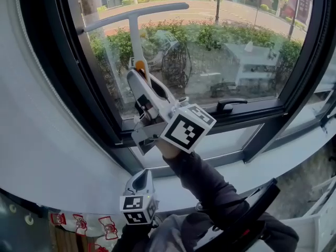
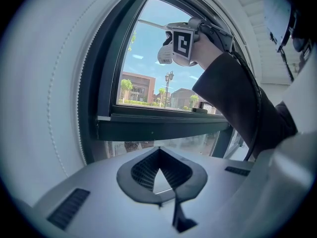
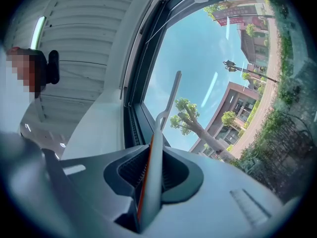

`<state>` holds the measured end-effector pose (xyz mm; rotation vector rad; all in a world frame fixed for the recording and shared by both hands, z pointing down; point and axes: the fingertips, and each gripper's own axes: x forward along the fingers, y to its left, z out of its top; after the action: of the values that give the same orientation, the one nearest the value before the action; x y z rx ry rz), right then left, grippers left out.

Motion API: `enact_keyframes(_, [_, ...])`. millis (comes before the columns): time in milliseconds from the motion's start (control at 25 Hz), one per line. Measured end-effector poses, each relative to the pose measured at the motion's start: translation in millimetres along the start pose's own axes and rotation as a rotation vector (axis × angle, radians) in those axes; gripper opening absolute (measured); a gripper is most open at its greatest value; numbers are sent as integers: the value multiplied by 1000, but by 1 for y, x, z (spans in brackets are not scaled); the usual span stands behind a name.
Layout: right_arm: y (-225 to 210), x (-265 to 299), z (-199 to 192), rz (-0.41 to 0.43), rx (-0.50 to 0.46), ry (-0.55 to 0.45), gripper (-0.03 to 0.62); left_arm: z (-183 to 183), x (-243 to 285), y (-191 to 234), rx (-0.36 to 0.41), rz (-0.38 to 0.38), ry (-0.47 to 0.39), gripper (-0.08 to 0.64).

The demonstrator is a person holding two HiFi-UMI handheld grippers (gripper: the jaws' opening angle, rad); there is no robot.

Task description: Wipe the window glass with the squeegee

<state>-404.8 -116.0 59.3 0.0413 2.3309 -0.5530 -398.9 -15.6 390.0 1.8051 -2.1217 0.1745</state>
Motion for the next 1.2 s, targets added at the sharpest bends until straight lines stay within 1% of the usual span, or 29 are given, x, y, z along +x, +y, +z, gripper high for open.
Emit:
enact_keyframes(120, [-1,-5,-2,-28,4,-7,64,6,-9,-2,-1,-10,8,-2])
enact_keyframes(320, [-3,-6,-3,-13,6,25,64,12,-3,-9,-12,-14,-28,-2])
enact_keyframes(560, [-6,-12,-11,-24,-1,38,64,7,-5,-11,8,-34,-26,-2])
enact_keyframes(760, [-3,-14,-12,-7,2,41,64,6,-7,-9,7,-21,-33,-2])
enact_keyframes(840, [-1,-20,-13,-10,5,44,64,-1,-11,-11,1,-24,-20,-2])
enact_keyframes(960, [-6,-35,-21,-39,7,46,64,-16,-14,-13,-8,-33,6,-2])
enact_keyframes(1200, [-9,-33,-24,-41,3,45,64,-12,-8,-3,-1,-25,-3,-2])
